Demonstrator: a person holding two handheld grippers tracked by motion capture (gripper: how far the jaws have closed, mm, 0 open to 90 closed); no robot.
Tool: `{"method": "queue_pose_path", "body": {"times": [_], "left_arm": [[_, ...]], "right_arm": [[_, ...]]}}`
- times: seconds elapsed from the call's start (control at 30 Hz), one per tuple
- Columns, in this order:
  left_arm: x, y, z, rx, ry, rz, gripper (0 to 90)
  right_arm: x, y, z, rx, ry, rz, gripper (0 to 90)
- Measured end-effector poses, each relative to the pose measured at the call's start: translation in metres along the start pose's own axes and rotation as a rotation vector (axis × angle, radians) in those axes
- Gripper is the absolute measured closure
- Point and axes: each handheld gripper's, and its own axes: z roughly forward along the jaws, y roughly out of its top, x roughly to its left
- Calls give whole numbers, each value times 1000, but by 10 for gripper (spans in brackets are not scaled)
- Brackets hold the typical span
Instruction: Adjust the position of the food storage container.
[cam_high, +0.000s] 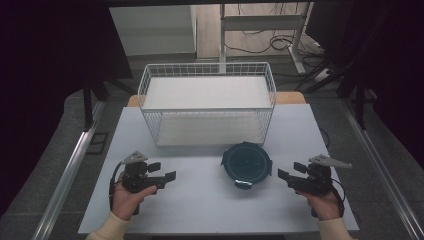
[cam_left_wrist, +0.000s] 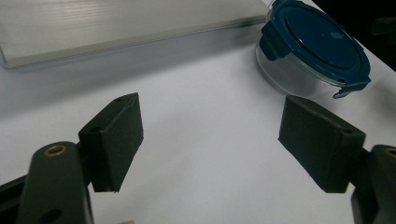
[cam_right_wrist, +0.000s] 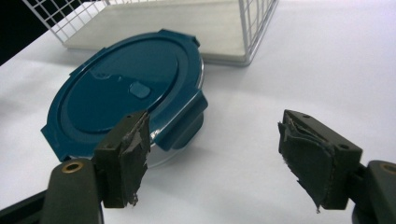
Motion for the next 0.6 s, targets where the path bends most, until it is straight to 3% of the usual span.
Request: {"method": "queue_pose_path", "body": {"times": [0.37,0.57,0.6], "left_arm": [[1,1,-3,0,8,18,210],[3,3,-5,-4,9,18,208],[4,4,-6,-6,11,14,208]], "right_arm": [[9,27,-5,-5,-23,-67,311],[6,40,-2,19,-23,-70,398],[6,45,0,32,-36,-79,455]]}}
